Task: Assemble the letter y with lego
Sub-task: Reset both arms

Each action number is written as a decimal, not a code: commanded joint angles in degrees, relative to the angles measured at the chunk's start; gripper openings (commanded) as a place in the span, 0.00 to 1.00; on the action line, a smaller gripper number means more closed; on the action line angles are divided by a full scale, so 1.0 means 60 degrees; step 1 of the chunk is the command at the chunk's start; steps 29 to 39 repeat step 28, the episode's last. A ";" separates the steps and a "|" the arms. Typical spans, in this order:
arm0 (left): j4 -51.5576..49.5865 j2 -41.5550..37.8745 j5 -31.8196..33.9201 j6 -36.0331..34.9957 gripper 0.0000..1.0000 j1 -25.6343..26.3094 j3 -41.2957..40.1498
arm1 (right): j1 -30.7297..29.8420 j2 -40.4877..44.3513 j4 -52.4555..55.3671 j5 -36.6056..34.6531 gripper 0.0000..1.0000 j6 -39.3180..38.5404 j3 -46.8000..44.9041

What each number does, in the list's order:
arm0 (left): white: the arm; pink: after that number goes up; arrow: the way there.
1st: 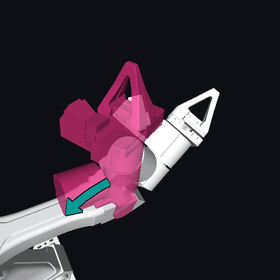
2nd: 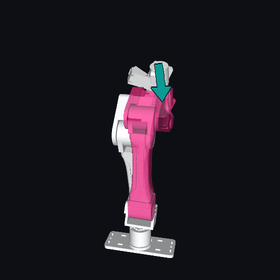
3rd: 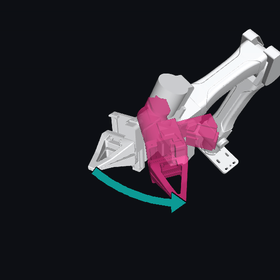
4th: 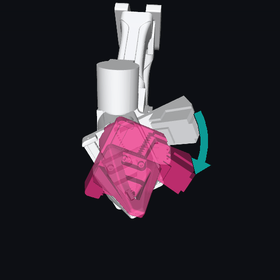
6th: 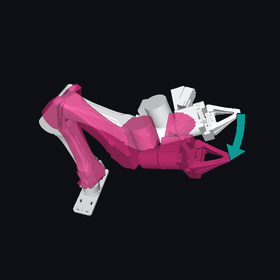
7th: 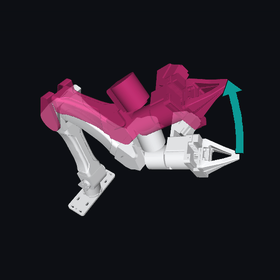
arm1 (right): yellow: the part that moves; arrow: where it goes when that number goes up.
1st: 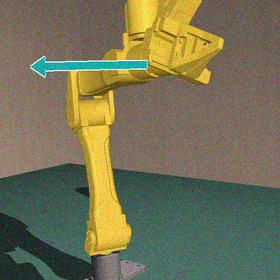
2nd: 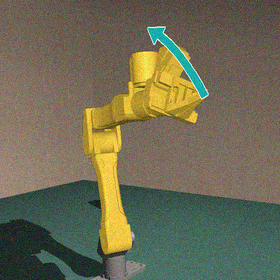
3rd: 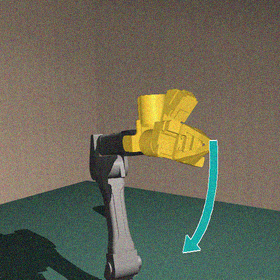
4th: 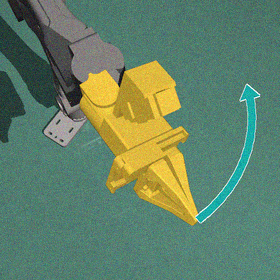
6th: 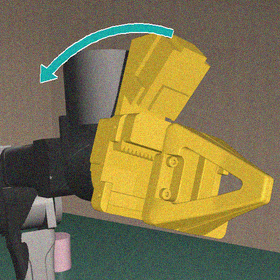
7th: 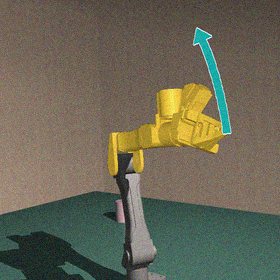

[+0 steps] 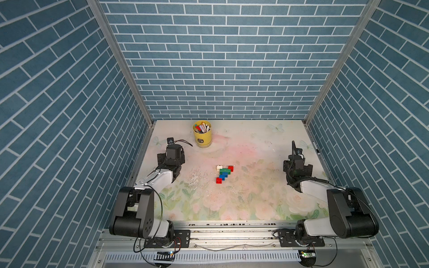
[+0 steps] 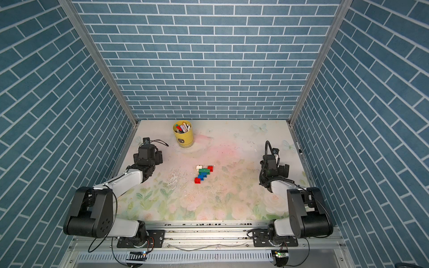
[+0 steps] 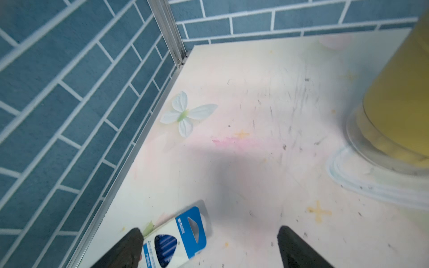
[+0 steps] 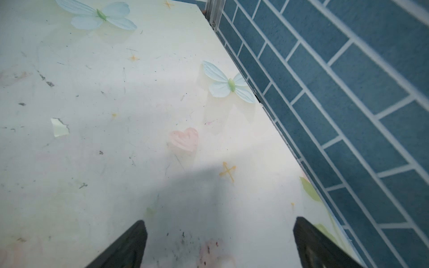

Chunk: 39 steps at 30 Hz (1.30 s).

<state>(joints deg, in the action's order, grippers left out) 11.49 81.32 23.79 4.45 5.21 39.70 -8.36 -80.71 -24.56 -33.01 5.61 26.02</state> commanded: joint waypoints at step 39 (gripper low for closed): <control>0.5729 0.0834 -0.1321 -0.1016 1.00 -0.0195 -0.2812 | 0.1466 -0.1132 -0.4139 0.3240 0.99 -0.0142 -0.0707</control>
